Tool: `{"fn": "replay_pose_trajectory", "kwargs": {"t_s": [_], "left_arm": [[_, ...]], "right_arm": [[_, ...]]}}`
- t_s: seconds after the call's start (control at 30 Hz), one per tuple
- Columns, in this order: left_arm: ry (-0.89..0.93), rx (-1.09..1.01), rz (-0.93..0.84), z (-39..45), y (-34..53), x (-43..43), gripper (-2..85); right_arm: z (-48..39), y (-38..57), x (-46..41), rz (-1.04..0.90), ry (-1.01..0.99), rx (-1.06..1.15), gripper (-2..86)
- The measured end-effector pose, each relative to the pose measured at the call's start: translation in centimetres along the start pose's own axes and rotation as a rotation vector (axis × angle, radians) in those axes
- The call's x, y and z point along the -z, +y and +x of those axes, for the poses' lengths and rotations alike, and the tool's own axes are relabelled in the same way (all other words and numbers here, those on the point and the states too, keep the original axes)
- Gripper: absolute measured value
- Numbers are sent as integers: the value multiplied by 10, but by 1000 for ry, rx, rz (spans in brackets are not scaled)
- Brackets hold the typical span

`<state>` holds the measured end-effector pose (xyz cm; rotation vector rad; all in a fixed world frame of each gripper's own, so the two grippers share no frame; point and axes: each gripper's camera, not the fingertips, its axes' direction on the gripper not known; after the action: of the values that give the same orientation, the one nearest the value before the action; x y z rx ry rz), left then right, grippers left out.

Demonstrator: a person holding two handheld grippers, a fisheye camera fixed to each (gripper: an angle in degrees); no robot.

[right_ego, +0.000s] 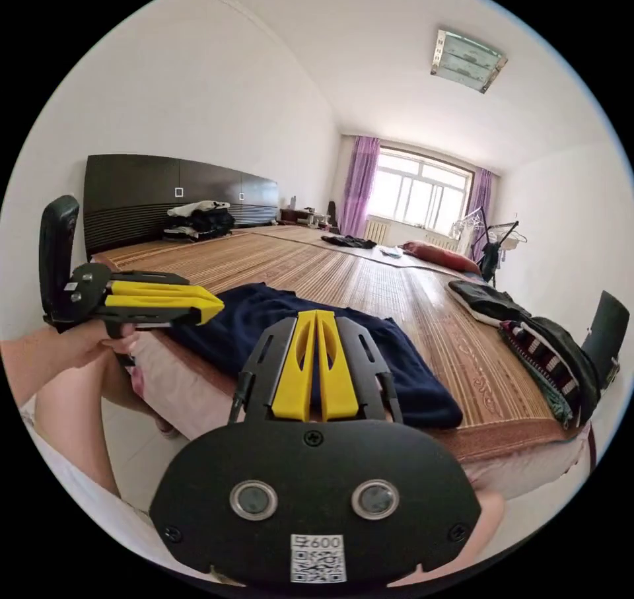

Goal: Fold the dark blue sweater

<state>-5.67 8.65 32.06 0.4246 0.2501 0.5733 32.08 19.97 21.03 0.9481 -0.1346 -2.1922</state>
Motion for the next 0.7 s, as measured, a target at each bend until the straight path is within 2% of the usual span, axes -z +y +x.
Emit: {"fn": "replay_pose_trajectory", "kwargs": {"t_s": [0.03,0.1,0.13,0.2,0.3,0.37,0.4,0.47,0.5,0.53,0.63,0.7], "left_arm": [[-2,44,-38,-6,2,-14,12],[-37,271,-286,-33,26,-73,9],[2,330,-170,-41,41,-76,7],[43,328,-136,-51,50,-76,5],[94,291,-198,-71,45,-68,3],[63,339,-148,-90,47,-50,3],[23,394,-81,-103,55,-37,3],[-70,422,-58,-117,73,-30,3],[-128,395,-180,-124,87,-44,3],[-110,299,-115,-123,100,-47,3],[-102,313,-12,-128,122,-46,4],[-47,442,45,-142,136,-47,5]], "right_arm": [[2,10,-29,-74,-48,-22,-8],[7,38,-82,-263,-64,-44,-9],[10,60,-86,-150,-38,-29,-9],[15,67,-84,-107,-2,-2,-9],[37,35,-99,-275,-18,31,-9],[59,4,-111,-385,-17,54,-9],[67,-3,-111,-378,-25,30,-9],[94,-27,-105,-254,-182,-45,-9],[99,-33,-106,-227,-243,-52,-9],[108,-46,-115,-214,-362,-67,-9],[118,-79,-175,-337,-629,-106,-8],[110,-95,-212,-421,-721,25,-8]]}}
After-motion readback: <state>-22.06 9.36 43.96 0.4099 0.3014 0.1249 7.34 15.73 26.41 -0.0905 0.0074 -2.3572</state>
